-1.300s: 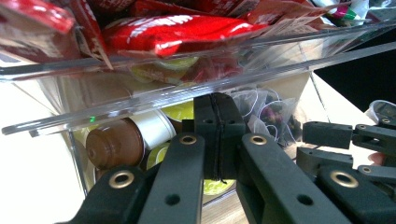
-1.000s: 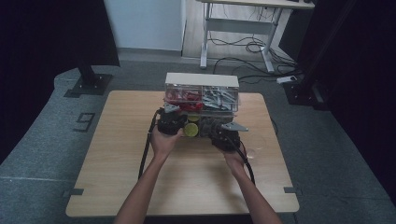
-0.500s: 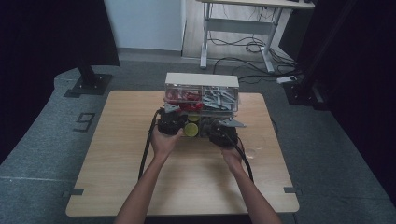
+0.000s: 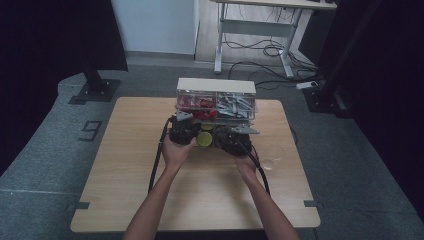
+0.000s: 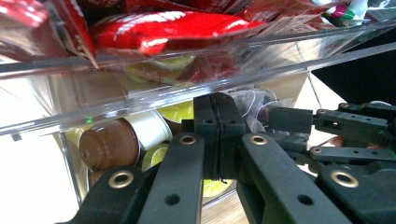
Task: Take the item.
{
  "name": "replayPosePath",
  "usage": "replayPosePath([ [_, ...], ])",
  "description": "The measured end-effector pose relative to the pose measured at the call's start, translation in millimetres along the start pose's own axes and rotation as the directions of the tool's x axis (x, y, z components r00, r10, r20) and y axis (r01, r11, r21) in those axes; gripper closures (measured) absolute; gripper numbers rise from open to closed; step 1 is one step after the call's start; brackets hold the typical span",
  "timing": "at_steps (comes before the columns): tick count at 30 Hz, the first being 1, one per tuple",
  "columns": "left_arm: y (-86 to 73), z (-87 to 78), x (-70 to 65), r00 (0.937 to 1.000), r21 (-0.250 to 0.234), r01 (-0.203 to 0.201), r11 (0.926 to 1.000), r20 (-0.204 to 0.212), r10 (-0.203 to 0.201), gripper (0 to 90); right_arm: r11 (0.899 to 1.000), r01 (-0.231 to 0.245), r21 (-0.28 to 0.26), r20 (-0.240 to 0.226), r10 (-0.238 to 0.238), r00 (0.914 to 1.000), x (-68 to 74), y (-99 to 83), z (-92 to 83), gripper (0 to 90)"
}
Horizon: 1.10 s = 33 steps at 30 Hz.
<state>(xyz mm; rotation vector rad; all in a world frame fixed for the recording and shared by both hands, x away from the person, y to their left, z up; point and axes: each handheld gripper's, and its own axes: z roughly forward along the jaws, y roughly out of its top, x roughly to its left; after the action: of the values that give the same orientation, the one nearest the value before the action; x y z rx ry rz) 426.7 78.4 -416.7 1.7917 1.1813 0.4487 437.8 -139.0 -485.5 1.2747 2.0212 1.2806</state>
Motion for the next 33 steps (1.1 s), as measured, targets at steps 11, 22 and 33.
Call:
replayPosePath([
  [11,-0.6,1.2,1.1,1.0000,0.001,0.006,1.0000,0.004,-0.006,89.6,0.999,0.052,-0.009,0.026,-0.052,0.9983,2.9,-1.6,6.5,75.1],
  [22,-1.6,1.3,1.3,0.9999,-0.004,0.011,0.9999,0.008,-0.011,89.4,0.999,0.037,0.000,-0.015,-0.037,0.9992,-3.0,-2.0,6.3,89.0],
  [33,-1.7,0.8,0.8,0.9999,-0.009,0.013,0.9999,0.007,-0.013,89.4,0.998,0.030,-0.049,-0.047,-0.032,0.9984,-4.0,4.1,-8.7,89.3],
])
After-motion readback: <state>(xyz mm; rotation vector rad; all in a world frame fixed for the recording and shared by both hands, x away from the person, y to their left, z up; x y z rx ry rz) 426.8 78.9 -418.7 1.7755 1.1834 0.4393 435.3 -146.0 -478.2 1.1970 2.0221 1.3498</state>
